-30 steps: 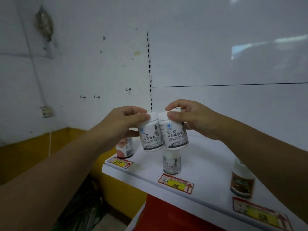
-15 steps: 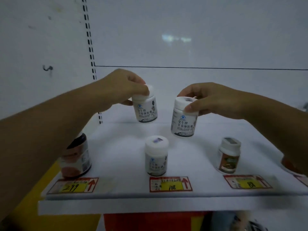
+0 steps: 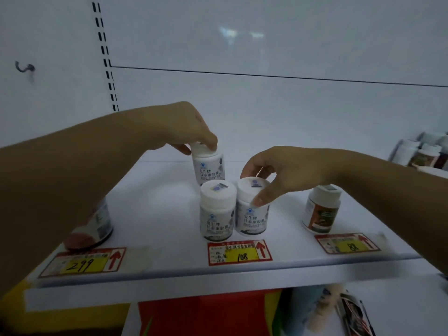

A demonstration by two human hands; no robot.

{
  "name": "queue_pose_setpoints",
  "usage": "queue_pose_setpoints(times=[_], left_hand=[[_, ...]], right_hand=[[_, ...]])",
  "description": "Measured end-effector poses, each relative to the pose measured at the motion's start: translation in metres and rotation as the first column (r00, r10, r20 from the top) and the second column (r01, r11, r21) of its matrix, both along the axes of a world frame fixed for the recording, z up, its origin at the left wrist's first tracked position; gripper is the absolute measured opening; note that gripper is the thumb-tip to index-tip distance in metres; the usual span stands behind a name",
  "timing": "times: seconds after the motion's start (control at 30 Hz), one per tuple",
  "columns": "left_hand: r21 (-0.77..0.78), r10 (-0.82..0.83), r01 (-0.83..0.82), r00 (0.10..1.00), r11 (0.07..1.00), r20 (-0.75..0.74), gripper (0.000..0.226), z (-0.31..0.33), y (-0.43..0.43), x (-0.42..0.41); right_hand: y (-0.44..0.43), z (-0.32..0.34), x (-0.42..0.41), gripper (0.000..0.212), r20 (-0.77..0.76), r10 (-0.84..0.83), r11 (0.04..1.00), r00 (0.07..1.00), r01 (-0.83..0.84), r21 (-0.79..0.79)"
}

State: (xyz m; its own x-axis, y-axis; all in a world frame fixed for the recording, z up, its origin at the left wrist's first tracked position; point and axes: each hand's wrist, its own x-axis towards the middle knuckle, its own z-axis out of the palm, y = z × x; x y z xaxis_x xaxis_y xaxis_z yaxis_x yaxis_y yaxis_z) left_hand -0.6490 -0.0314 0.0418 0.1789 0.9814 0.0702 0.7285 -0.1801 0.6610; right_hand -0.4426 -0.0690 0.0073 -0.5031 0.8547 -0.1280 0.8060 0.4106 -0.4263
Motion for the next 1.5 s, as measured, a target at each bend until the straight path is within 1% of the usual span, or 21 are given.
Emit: queue_pose_setpoints(times=[0.17, 0.3, 0.43, 0.6, 0.67, 0.77, 0.87, 0.93, 1.0, 1.07, 1.1, 1.13, 1.2, 1.3, 1.4, 1.5], left_hand=[[-0.082, -0.007, 0.002, 0.998, 0.997, -0.062, 0.028, -0.008, -0.001, 0.012], [-0.161, -0.019, 0.004, 0.996, 0.987, -0.090, 0.033, -0.010, -0.003, 0.018], [-0.212, -0.044, 0.018, 0.992, 0.977, -0.121, 0.038, -0.012, -0.004, 0.023], [-0.310, -0.091, 0.040, 0.984, 0.950, -0.152, 0.037, -0.015, -0.001, 0.026], [-0.327, -0.113, 0.053, 0.979, 0.944, -0.167, 0.037, -0.015, 0.002, 0.027], [-0.340, -0.153, 0.070, 0.962, 0.938, -0.226, 0.034, -0.014, 0.006, 0.027], [-0.348, -0.180, 0.069, 0.938, 0.935, -0.297, 0.041, -0.012, 0.008, 0.025], [-0.313, -0.165, 0.056, 0.928, 0.948, -0.334, 0.054, -0.010, 0.006, 0.026], [-0.164, -0.144, 0.089, 0.917, 0.983, -0.371, 0.061, -0.009, 0.002, 0.033], [0.017, -0.148, 0.171, 0.899, 0.985, -0.413, 0.058, -0.009, -0.005, 0.046], [0.081, -0.156, 0.217, 0.873, 0.973, -0.463, 0.057, -0.010, -0.009, 0.054], [0.110, -0.161, 0.254, 0.835, 0.961, -0.526, 0.057, -0.011, -0.014, 0.064], [0.112, -0.158, 0.276, 0.788, 0.955, -0.595, 0.058, -0.012, -0.023, 0.089], [0.153, -0.173, 0.316, 0.795, 0.936, -0.582, 0.059, -0.011, -0.046, 0.145], [0.186, -0.214, 0.377, 0.796, 0.907, -0.567, 0.060, -0.010, -0.074, 0.216], [0.152, -0.222, 0.410, 0.728, 0.899, -0.649, 0.068, -0.012, -0.095, 0.291]], right_hand=[[-0.001, 0.000, -0.001, 0.041, 0.006, 0.056, 0.998, 0.998, -0.056, 0.008], [-0.002, 0.000, 0.000, 0.044, 0.009, 0.054, 0.999, 0.999, -0.054, 0.009], [-0.004, -0.001, -0.001, 0.047, 0.063, 0.039, 0.997, 0.997, -0.043, 0.069], [-0.010, 0.001, -0.003, 0.051, 0.113, -0.003, 0.994, 0.994, -0.009, 0.107], [-0.014, 0.002, -0.006, 0.051, 0.137, -0.023, 0.993, 0.990, 0.007, 0.116], [-0.017, 0.002, -0.008, 0.055, 0.152, -0.061, 0.992, 0.986, 0.044, 0.115], [-0.020, 0.002, -0.009, 0.059, 0.187, -0.072, 0.991, 0.980, 0.049, 0.124], [-0.024, 0.001, -0.007, 0.068, 0.217, -0.071, 0.989, 0.973, 0.040, 0.143], [-0.030, 0.000, 0.004, 0.077, 0.189, -0.117, 0.980, 0.975, 0.082, 0.183], [-0.036, 0.001, 0.023, 0.075, 0.179, -0.166, 0.947, 0.970, 0.106, 0.304], [-0.038, 0.001, 0.037, 0.074, 0.202, -0.195, 0.919, 0.960, 0.107, 0.379], [-0.039, 0.003, 0.053, 0.072, 0.229, -0.227, 0.894, 0.947, 0.109, 0.435], [-0.042, 0.003, 0.090, 0.071, 0.283, -0.302, 0.867, 0.910, 0.139, 0.479], [-0.061, -0.002, 0.158, 0.071, 0.309, -0.406, 0.838, 0.860, 0.216, 0.502], [-0.099, -0.006, 0.229, 0.070, 0.317, -0.428, 0.835, 0.846, 0.235, 0.498], [-0.137, -0.011, 0.298, 0.069, 0.315, -0.459, 0.831, 0.831, 0.275, 0.484]])
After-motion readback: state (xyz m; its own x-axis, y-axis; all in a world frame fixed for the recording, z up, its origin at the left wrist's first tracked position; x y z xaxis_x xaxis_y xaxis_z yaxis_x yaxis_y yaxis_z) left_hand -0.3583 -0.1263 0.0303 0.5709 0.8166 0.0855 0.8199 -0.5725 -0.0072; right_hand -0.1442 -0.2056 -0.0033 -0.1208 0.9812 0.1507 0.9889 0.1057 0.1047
